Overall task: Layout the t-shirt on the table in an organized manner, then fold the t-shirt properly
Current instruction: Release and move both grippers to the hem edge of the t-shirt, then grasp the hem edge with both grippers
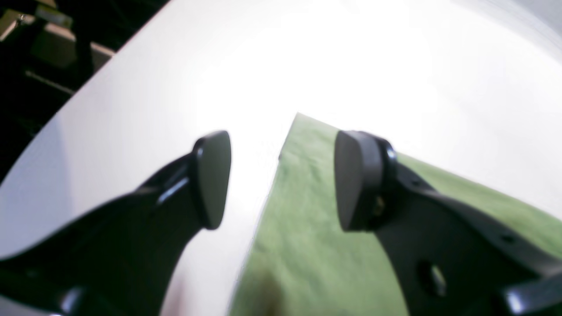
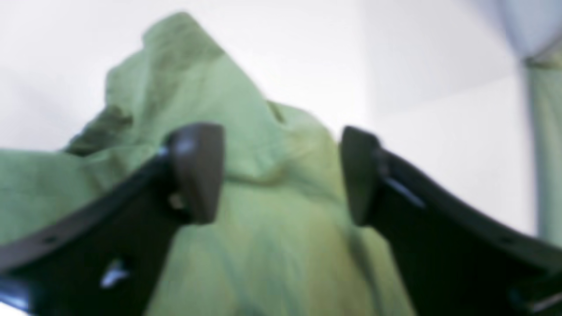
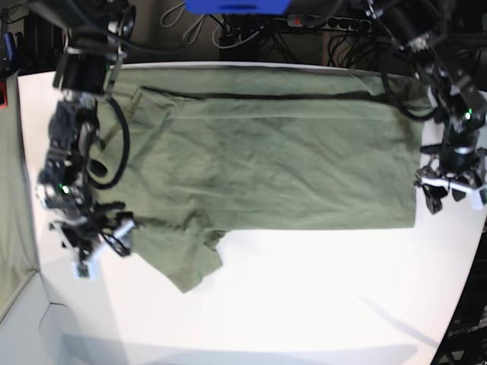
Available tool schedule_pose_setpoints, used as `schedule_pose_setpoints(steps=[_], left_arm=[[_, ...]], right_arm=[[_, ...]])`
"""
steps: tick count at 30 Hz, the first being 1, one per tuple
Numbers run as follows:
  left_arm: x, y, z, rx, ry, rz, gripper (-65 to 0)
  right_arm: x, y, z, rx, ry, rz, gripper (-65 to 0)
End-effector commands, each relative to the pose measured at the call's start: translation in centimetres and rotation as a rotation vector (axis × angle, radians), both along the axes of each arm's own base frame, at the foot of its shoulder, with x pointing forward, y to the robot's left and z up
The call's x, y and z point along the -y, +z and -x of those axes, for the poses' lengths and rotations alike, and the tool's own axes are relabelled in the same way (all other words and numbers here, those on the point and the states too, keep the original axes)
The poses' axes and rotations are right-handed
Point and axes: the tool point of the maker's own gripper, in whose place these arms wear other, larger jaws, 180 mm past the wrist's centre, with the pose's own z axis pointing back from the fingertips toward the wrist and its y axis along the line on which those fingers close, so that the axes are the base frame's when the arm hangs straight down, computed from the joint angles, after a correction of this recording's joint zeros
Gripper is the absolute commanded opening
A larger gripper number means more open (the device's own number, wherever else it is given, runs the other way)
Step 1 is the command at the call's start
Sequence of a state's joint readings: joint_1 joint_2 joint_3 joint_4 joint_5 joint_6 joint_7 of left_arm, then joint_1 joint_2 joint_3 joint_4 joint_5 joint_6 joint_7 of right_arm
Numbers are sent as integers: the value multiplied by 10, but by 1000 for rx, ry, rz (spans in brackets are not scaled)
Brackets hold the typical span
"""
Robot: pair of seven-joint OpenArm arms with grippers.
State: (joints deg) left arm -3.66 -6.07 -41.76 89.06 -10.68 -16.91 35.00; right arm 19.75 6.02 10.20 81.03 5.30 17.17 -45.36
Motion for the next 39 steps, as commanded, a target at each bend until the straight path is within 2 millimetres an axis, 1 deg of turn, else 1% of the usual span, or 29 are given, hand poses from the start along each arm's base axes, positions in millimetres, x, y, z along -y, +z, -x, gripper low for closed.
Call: schedule_pose_setpoints(steps=[1, 3, 6, 8, 11, 14, 16, 17, 19, 20, 23, 25, 27, 29, 30, 32, 33, 35, 37, 39], left_arm=[[-7, 12, -13, 38, 2, -23, -287], [-15, 6, -23, 5, 5, -34, -281], [-26, -2, -33, -21, 16, -23, -236], [-33, -3, -36, -32, 21, -23, -226], [-39, -8, -38, -45, 25, -7, -226], [-44, -15, -35, -70, 30, -7, -226], [-46, -19, -35, -73, 32, 0, -226], [-47, -18, -35, -63, 35, -8, -226], [-48, -18, -38, -36, 39, -15, -226], [-48, -20, -38, -28, 42, -13, -226], [-45, -27, -39, -25, 38, -6, -226], [-39, -36, -41, -38, 20, 0, -226], [-35, -43, -43, -38, 12, 4, -226], [-32, -45, -45, -30, 2, 1, -226], [-29, -45, -47, -25, -6, -3, -226], [-24, -51, -48, -32, -18, 1, -226], [-23, -55, -49, -36, -20, 6, -226], [-19, -54, -56, -24, -27, 11, -226], [-17, -60, -59, -35, -27, 31, -226], [-18, -64, -64, -46, -21, 52, -226]], right_arm=[[-2, 21, -23, 58, 10, -6, -179], [-9, 12, -43, 32, 24, -35, -154], [-16, 4, -69, 62, 28, -80, -155], [-18, -3, -81, 83, 25, -105, -155], [-16, -9, -94, 110, 15, -126, -156], [-4, -21, -96, 114, -11, -136, -156], [1, -25, -98, 138, -27, -146, -156], [3, -28, -98, 148, -35, -151, -156], [13, -35, -95, 154, -54, -149, -156], [14, -38, -94, 155, -58, -152, -156], [13, -47, -89, 147, -52, -147, -156], [5, -52, -87, 136, -18, -123, -156], [-6, -65, -79, 107, 26, -97, -156], [-12, -69, -76, 96, 51, -81, -156], [-13, -71, -75, 91, 56, -77, -156], [-13, -73, -74, 87, 56, -77, -164], [-13, -73, -74, 87, 56, -77, -177], [-13, -74, -73, 85, 56, -77, -215], [-14, -74, -73, 83, 57, -76, -274], [-13, -74, -73, 83, 56, -76, -350]])
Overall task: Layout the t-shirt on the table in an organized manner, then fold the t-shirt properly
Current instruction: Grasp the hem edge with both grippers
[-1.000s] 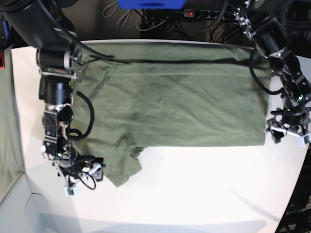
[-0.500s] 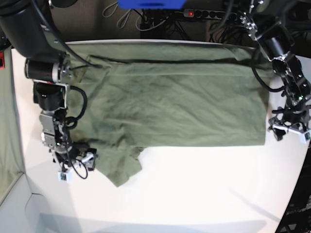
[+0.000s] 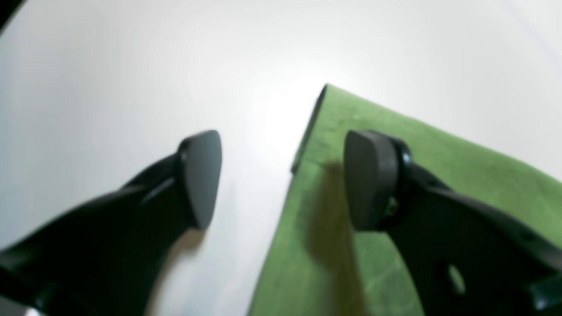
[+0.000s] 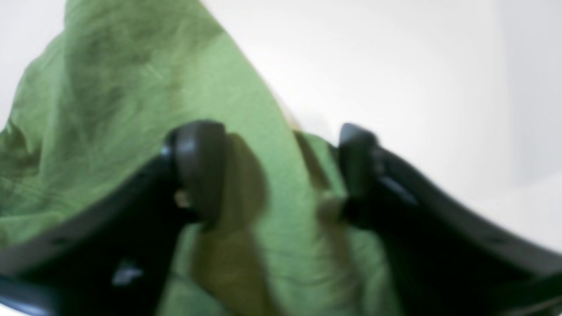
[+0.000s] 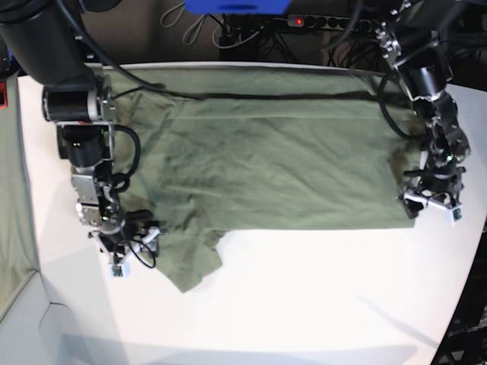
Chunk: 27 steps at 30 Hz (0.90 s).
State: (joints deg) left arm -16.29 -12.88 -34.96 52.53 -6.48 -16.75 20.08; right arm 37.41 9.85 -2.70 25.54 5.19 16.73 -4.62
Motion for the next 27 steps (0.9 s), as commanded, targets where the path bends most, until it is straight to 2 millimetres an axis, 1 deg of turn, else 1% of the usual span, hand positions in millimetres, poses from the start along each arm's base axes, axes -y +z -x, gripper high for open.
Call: schedule_pose_setpoints(steps=[1, 3, 6, 8, 13, 16, 21, 25, 27], left_arm=[[-12, 26, -18, 70, 8, -25, -226], [-11, 26, -22, 71, 10, -16, -226], [-11, 28, -24, 76, 10, -13, -226], [-8, 35, -31, 94, 8, -10, -226], [-8, 34, -32, 94, 8, -7, -226], [-4, 32, -33, 87, -5, -8, -226], [20, 29, -42, 67, -88, -30, -226], [32, 27, -45, 60, -121, -37, -228], [40, 25, -47, 59, -131, -27, -228]], right_arm=[[2, 20, -15, 52, -2, -4, -391], [2, 20, -15, 52, -3, -3, -458], [2, 20, -15, 52, -3, -3, -536], [2, 20, -15, 52, -3, -3, -569], [2, 20, -15, 52, -3, -3, -626], [2, 20, -14, 50, -3, -3, -636], [1, 13, -9, 38, -3, -5, -637], [-1, 12, -9, 35, 0, -8, -637], [-4, 11, -9, 32, 3, -12, -638]])
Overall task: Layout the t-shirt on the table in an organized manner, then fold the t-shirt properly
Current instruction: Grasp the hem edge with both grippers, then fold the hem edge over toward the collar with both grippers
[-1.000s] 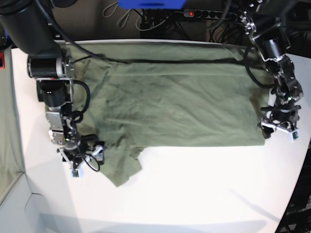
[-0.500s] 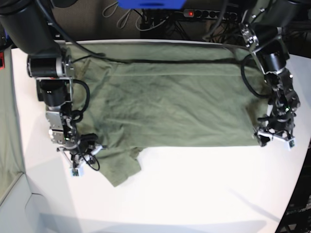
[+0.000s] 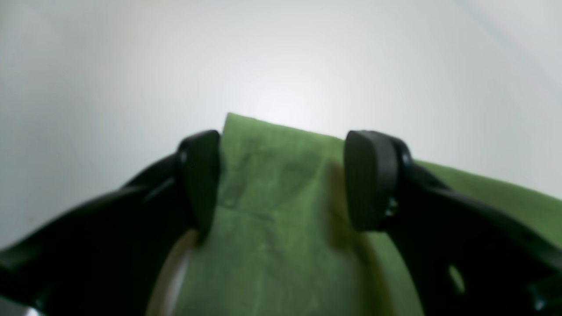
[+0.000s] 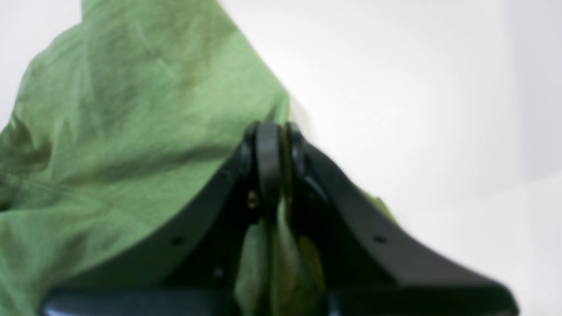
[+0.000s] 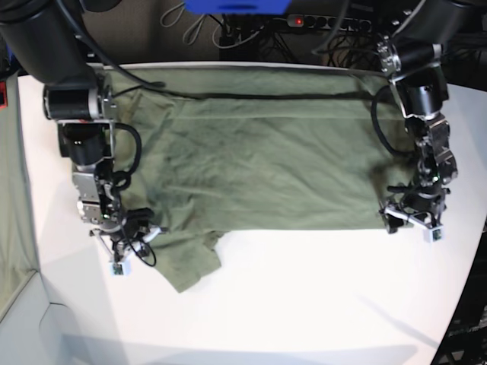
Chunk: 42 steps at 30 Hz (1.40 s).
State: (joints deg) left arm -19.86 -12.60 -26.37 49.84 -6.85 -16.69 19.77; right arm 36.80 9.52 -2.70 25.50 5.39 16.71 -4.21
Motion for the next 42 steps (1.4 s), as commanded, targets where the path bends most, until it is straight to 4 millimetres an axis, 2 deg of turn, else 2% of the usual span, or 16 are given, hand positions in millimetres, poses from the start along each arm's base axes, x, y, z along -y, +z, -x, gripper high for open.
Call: schedule_pose_setpoints(steps=[1, 12, 14, 19, 21, 23, 26, 28, 32, 34, 40, 42], left_arm=[[-2, 21, -14, 65, 1, -8, -228], [-4, 21, -14, 64, 6, -11, -240], [-4, 21, -14, 66, 2, -9, -311], [-3, 25, -16, 78, 2, -9, -567], [-3, 26, -16, 81, 2, -10, -650], [-3, 29, -17, 88, 1, -14, -644], [-5, 54, -22, 151, -6, -49, -650], [-4, 63, -17, 178, -13, -73, -650], [8, 96, -13, 270, -35, -112, -650], [10, 102, -9, 288, -40, -127, -650], [16, 105, 11, 298, -59, -157, -650], [21, 111, 16, 318, -64, -164, -650]], right_arm=[[-1, 16, -12, 34, 2, -3, -638], [-2, 10, -7, 22, 3, -4, -639], [-2, 10, -7, 22, 3, -4, -640], [-2, 12, -8, 29, 6, -6, -650], [-2, 12, -9, 32, 6, -7, -650], [-1, 22, -14, 61, 2, -9, -650], [-3, 32, -13, 102, 14, 0, -650], [-5, 45, -12, 149, 27, 10, -650], [-8, 63, -2, 200, 51, 38, -650], [-9, 71, 4, 220, 57, 45, -650], [13, 102, 22, 280, -22, 36, -650], [22, 110, 30, 291, -46, 44, -650]])
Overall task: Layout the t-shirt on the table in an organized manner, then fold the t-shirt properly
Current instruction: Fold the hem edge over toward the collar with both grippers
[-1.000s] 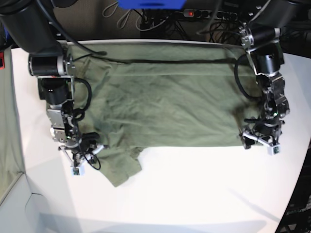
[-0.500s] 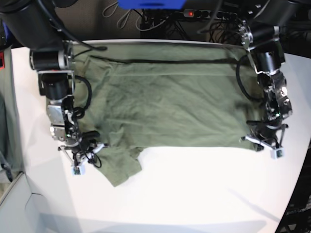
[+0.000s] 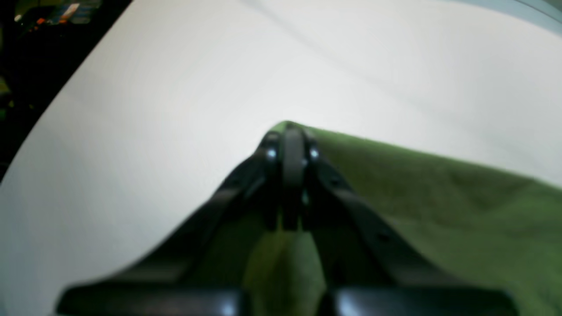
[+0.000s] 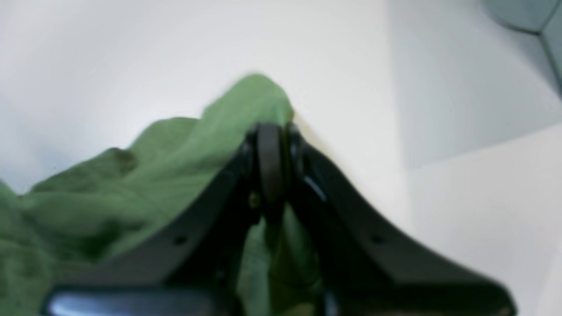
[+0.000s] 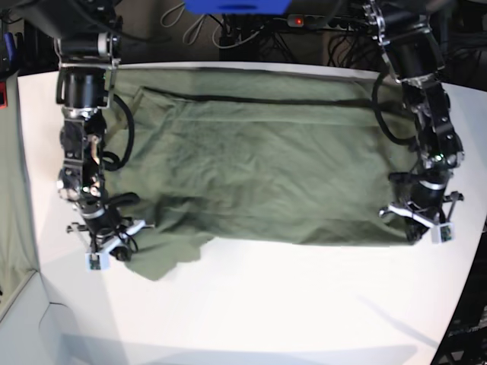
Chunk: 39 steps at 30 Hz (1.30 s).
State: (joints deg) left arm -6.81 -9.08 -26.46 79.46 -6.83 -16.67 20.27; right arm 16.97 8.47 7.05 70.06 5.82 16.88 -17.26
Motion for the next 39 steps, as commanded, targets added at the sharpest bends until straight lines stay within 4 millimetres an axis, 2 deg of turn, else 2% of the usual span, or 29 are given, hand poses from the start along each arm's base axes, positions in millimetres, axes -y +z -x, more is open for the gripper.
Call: schedule_pose_setpoints(steps=[1, 6, 11, 17, 19, 22, 25, 28, 33, 39], left_arm=[[0, 29, -7, 89, -11, -19, -650], [9, 37, 7, 112, -24, -37, -650], [16, 38, 25, 113, -36, -55, -650], [21, 16, 48, 53, -38, -47, -650], [14, 8, 57, 30, -22, -47, -650], [2, -1, 68, 4, 13, -44, -650], [-5, -3, 71, -2, 32, -44, -650], [-13, -15, 74, -32, 51, -36, -650], [-15, -28, 77, -65, 57, -22, -650], [-13, -32, 85, -78, 53, -27, -650]], right_arm=[[6, 26, -6, 75, -7, 9, -650], [1, 35, 22, 92, 5, 36, -650], [-6, 34, 54, 95, 22, 57, -650], [1, 24, 84, 68, 6, 70, -650], [6, 19, 93, 53, -7, 74, -650], [12, 9, 103, 27, -21, 76, -650], [16, 3, 109, 6, -32, 76, -650], [14, -3, 115, -11, -26, 76, -650], [17, -13, 120, -39, -33, 73, -650], [25, -23, 132, -69, -48, 83, -650]])
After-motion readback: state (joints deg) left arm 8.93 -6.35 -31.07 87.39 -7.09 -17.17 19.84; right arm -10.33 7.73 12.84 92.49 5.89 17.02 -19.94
